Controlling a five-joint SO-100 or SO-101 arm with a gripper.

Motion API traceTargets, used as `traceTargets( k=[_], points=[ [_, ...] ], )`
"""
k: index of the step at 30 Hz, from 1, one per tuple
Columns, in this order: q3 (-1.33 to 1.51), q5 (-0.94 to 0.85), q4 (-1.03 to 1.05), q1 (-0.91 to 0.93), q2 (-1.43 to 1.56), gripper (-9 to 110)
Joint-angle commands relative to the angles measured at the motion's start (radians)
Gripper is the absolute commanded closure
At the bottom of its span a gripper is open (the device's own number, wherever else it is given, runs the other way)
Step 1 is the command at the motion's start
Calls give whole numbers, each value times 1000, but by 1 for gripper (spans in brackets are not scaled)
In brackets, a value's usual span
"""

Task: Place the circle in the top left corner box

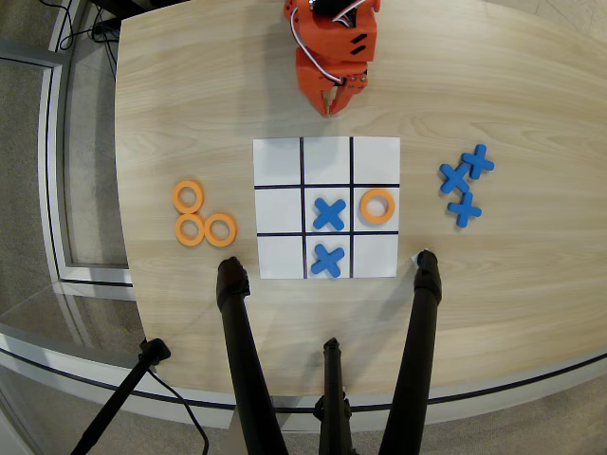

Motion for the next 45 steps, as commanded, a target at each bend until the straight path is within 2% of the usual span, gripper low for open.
traceTargets(
  k=[1,8,18,25,31,39,45],
  points=[
    [55,2,6,20,-3,102],
    [-74,-5,8,74,-104,100],
    [-272,-5,-8,132,-350,88],
    [-494,2,-15,169,-560,85],
    [-798,15,17,198,-816,81],
    [-1123,26,-109,314,-1157,79],
    [-1238,28,-273,397,-1342,79]
  ],
)
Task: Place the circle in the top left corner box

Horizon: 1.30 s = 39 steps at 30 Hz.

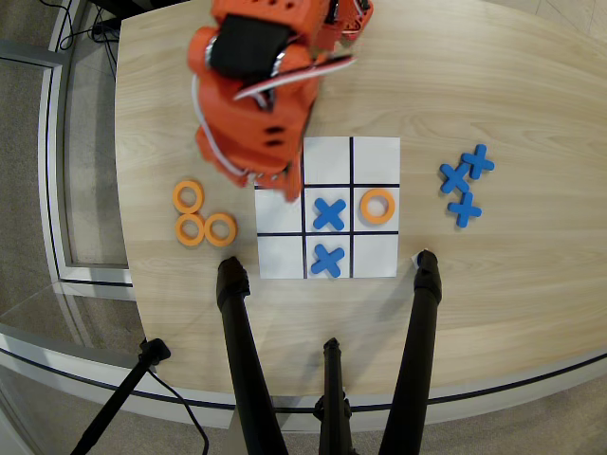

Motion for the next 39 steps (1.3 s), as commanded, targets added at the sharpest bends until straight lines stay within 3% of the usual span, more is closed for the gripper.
traceTargets(
  k=[1,16,39],
  points=[
    [-66,9,-109,35,-81,79],
    [-49,0,-569,89,-410,79],
    [-74,-12,-807,110,-690,79]
  ],
)
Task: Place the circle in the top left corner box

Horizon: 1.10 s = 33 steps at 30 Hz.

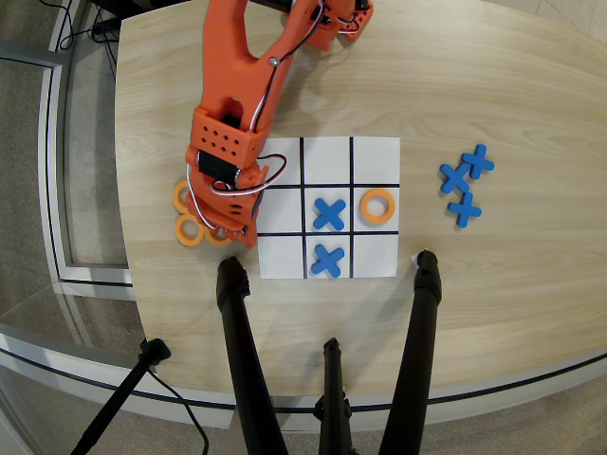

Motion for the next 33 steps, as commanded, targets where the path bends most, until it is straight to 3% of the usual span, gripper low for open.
traceTargets(
  k=[1,33],
  points=[
    [-41,-5,-20,6,-5,79],
    [84,29,-103,-2,-83,83]
  ],
)
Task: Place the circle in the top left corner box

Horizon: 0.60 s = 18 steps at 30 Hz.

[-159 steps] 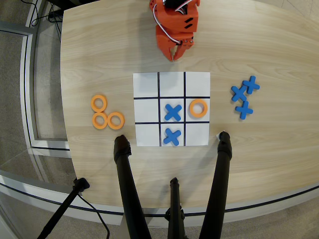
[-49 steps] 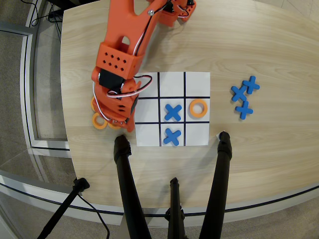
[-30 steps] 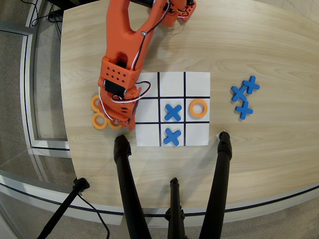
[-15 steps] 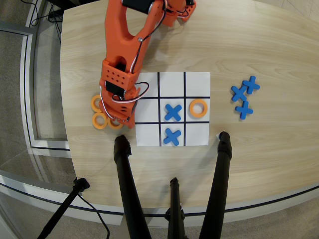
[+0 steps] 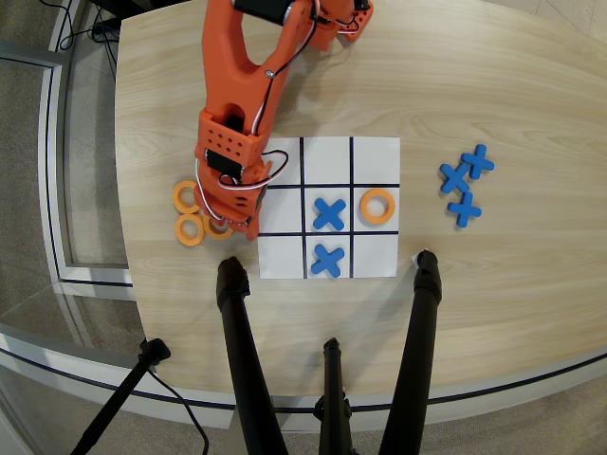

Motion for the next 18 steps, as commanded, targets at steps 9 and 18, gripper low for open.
traceTargets(
  k=[9,18],
  points=[
    [14,29,-3,-14,2,89],
    [14,29,-3,-15,0,96]
  ],
)
